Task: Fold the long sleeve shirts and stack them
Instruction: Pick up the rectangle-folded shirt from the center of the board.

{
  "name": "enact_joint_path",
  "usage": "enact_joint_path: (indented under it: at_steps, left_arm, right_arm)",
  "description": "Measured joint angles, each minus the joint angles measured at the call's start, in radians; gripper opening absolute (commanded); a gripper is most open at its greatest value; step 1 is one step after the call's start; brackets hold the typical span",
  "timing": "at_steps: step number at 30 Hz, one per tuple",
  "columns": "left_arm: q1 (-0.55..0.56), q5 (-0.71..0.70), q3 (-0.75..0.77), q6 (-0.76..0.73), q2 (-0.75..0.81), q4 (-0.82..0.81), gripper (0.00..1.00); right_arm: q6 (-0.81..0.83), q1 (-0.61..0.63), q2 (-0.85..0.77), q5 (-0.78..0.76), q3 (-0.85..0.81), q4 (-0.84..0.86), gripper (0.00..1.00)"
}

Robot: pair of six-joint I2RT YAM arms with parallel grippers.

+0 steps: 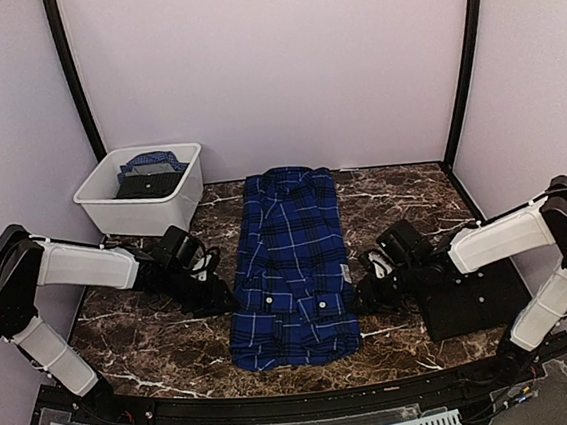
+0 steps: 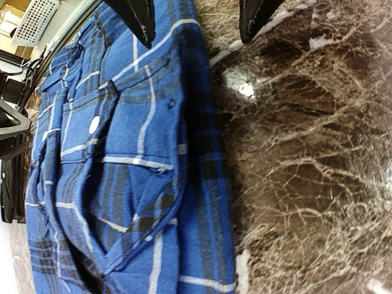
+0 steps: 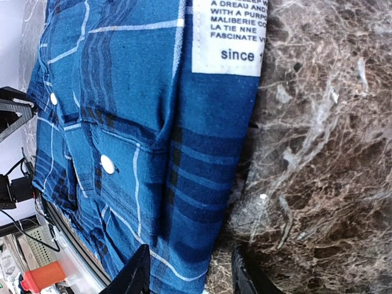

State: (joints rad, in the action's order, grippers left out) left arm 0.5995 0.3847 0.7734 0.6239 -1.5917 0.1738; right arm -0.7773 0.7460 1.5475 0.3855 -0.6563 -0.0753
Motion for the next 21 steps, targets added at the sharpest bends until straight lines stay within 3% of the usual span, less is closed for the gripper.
enact_joint_path:
  at_steps: [9, 16, 21]
  left_arm:
    - [0.0, 0.025, -0.003, -0.003, 0.01, -0.049, 0.33]
    - [0.0, 0.025, -0.004, -0.002, 0.01, -0.055, 0.45]
    - [-0.003, 0.032, -0.006, 0.009, 0.006, -0.061, 0.47]
  right_arm:
    - [-0.041, 0.0, -0.003, 0.003, 0.024, 0.055, 0.43]
    - [-0.059, 0.0, -0.002, 0.015, 0.037, 0.099, 0.43]
    - [-0.072, 0.002, 0.018, 0.031, 0.042, 0.139, 0.42]
